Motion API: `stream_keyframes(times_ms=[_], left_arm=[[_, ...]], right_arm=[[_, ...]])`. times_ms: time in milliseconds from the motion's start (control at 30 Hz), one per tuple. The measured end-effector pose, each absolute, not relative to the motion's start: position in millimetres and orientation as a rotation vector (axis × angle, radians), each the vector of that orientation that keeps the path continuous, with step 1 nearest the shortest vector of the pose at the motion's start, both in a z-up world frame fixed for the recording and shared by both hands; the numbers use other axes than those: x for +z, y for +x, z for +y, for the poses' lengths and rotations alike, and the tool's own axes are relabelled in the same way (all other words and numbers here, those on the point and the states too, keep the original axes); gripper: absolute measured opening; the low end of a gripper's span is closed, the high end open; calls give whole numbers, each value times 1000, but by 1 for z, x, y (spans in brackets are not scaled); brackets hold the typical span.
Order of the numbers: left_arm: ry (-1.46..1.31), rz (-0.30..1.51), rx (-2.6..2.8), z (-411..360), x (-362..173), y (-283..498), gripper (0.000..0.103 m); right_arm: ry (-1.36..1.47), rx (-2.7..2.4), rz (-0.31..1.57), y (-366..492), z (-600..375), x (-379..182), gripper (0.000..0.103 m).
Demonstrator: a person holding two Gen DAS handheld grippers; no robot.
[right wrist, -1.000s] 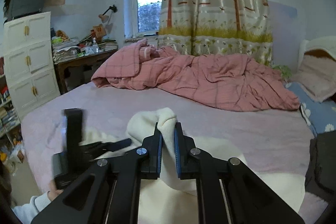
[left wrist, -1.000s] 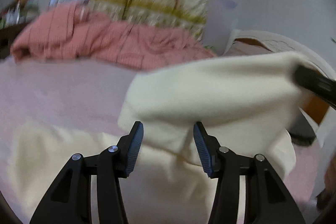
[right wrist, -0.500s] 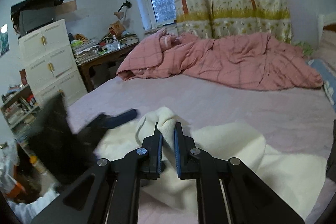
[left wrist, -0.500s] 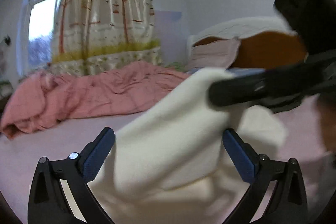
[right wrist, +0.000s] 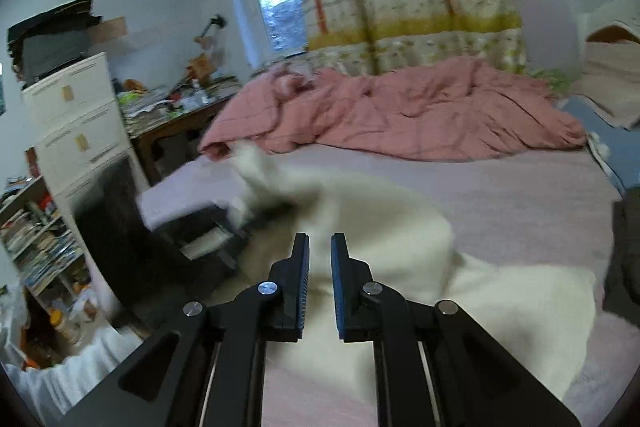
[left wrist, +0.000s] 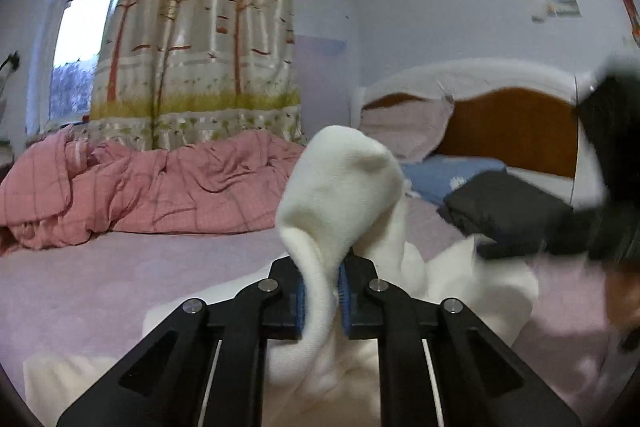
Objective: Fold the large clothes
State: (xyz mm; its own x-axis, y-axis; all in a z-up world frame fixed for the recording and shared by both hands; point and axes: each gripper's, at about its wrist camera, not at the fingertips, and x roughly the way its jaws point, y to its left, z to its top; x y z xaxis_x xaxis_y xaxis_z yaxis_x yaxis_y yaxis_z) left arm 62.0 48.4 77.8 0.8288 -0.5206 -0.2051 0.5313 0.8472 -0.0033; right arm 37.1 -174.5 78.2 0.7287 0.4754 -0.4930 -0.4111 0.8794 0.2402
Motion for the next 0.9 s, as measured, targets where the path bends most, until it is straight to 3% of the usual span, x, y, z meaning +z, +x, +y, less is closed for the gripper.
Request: stream_keyframes(times_ms=[267, 433, 667, 767, 800, 833, 900], left_arm=[[85, 192, -570, 48, 79, 47, 12], [131, 205, -613, 44, 69, 39, 11], [226, 311, -659, 30, 36, 6, 14], [280, 349, -614, 21, 23, -5, 27], [287, 358, -592, 21, 21, -9, 36], [295, 360, -558, 21, 19, -15, 53], [304, 335, -505, 25, 18, -30, 76]], right_arm=[[231, 472, 799, 140, -130, 9, 12], [424, 269, 834, 192, -179, 6, 11], [159, 229, 878, 158, -202, 9, 11], [109, 174, 866, 132, -219, 4, 11], [111, 155, 843, 123, -227, 1, 11], [142, 142, 819, 112, -237, 1, 11], [224, 130, 771, 91, -254, 1, 11]])
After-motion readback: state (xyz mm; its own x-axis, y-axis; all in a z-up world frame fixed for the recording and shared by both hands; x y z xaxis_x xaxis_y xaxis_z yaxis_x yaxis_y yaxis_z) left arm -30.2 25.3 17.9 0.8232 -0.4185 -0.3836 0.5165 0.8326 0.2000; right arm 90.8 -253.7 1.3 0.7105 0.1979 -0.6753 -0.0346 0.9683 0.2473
